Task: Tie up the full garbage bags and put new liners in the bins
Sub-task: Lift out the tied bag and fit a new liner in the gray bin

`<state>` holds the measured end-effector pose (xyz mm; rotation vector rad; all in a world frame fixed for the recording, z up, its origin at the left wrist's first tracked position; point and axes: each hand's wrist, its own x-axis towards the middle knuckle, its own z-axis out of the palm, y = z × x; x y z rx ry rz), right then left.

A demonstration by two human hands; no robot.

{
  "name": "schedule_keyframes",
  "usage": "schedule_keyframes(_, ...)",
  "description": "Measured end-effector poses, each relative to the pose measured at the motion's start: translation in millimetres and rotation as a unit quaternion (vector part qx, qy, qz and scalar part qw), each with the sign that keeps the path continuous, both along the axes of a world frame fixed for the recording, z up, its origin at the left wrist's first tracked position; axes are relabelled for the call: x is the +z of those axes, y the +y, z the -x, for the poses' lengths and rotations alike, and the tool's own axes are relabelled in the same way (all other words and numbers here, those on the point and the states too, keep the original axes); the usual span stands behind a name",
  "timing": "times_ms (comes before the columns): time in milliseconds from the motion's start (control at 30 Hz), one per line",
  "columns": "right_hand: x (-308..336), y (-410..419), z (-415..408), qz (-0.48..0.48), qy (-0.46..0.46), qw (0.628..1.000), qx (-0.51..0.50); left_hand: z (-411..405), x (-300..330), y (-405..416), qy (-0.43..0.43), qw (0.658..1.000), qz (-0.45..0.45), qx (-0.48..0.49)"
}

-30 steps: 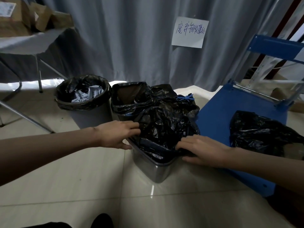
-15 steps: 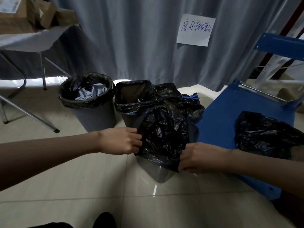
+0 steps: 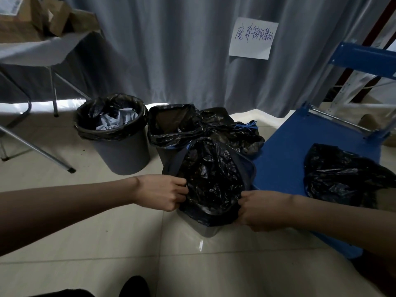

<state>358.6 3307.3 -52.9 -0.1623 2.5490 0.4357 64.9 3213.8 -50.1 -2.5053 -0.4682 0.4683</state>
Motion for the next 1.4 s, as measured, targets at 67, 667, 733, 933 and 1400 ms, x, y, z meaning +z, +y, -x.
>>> schedule_keyframes(67, -2, 4, -6, -0.011, -0.002, 1.0, -0.008, 0, 1, 1, 0.022, 1.0, 0.005, 0.01)
schedule_keyframes(667, 27, 47, 4, 0.091, 0.287, 0.836, -0.459, -38, 54, 82, -0.141, 0.953, 0.022, 0.267)
schedule_keyframes(733, 27, 52, 11, 0.089, 0.274, 0.819, -0.495, -50, 55, 98, -0.143, 0.948, 0.029, 0.284)
schedule_keyframes(933, 25, 71, 19, 0.12, 0.268, 0.758, -0.582, -77, 43, 142, -0.197, 0.933, 0.055, 0.296)
schedule_keyframes(1400, 5, 96, 2, 0.173, 0.345, 0.666, -0.638, -117, 14, 191, -0.284, 0.899, 0.094, 0.319)
